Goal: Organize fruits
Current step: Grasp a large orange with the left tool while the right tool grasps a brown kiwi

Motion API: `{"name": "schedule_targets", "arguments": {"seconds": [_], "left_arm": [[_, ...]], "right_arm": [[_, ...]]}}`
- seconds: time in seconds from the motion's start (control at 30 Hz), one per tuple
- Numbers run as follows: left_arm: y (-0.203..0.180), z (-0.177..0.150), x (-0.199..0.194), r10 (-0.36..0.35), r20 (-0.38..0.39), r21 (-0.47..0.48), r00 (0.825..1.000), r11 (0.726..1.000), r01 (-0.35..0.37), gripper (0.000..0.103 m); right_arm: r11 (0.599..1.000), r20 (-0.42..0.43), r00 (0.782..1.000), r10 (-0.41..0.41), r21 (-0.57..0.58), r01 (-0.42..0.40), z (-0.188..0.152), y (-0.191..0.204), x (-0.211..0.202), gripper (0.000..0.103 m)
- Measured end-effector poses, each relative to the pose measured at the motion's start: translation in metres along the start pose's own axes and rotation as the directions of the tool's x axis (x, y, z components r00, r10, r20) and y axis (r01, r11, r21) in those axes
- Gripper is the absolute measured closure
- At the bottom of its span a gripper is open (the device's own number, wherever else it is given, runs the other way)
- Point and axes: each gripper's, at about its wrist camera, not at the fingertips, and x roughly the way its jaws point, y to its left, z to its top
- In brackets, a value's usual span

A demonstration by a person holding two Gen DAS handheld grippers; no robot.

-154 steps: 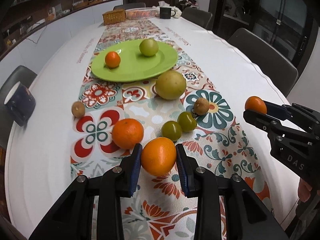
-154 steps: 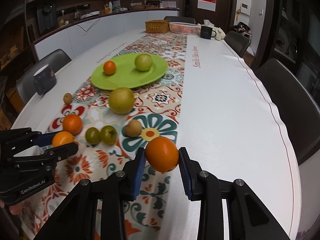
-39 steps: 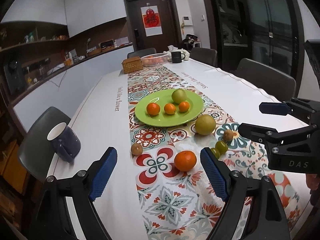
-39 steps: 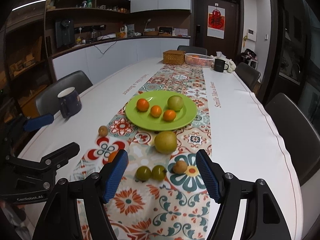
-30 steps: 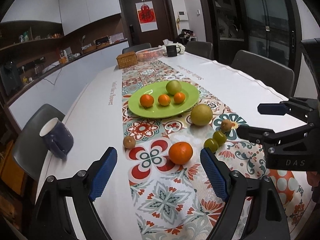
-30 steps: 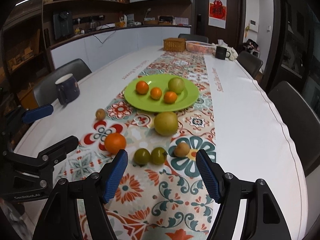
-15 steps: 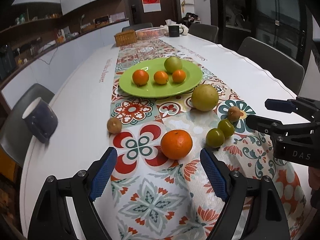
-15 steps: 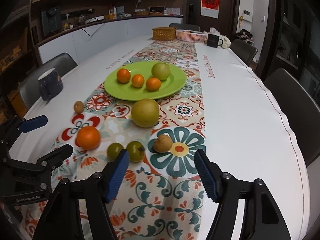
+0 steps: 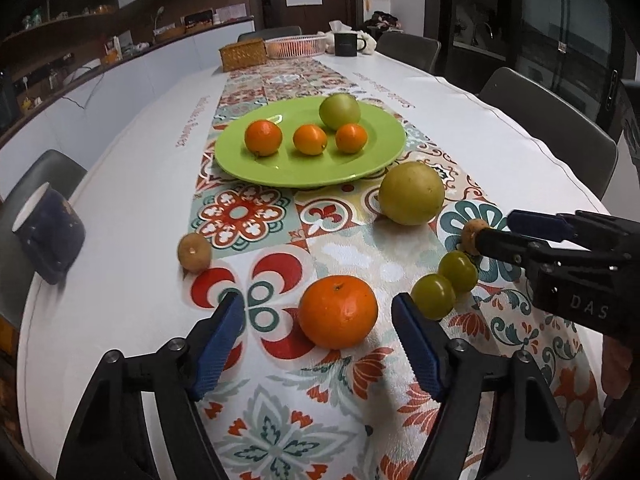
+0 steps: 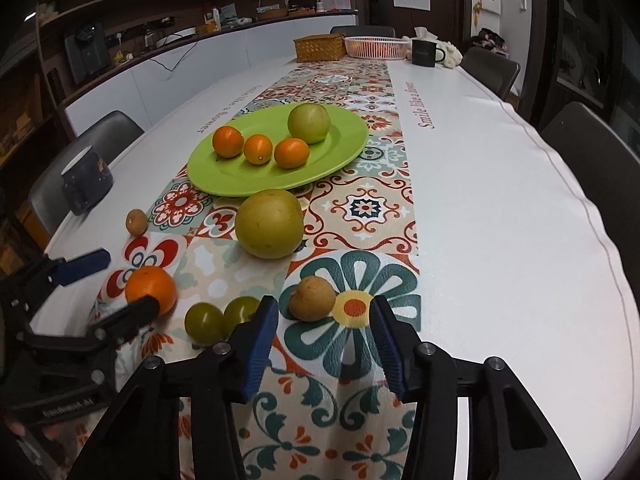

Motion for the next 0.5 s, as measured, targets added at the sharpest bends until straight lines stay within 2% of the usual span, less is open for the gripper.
{"name": "schedule_targets", "arguments": {"seconds": [0.23,0.5], "left_arm": [[0.000,-0.001,0.011,-0.015,-0.031,-0.008,0.999,1.000,0.015,0.042],[0.000,0.000,0.016,-0.070,-0.052,-0.029,0.996,0.997,0.068,0.060]], "right_arm": [[0.999,-0.042,0.999,0.030,0.019,-0.030,0.003,0.000,0.017,0.065],[0.999,-0.052,0.998,0.034,0.005,-0.034,0.004,0.002,0.025,0.074]]}}
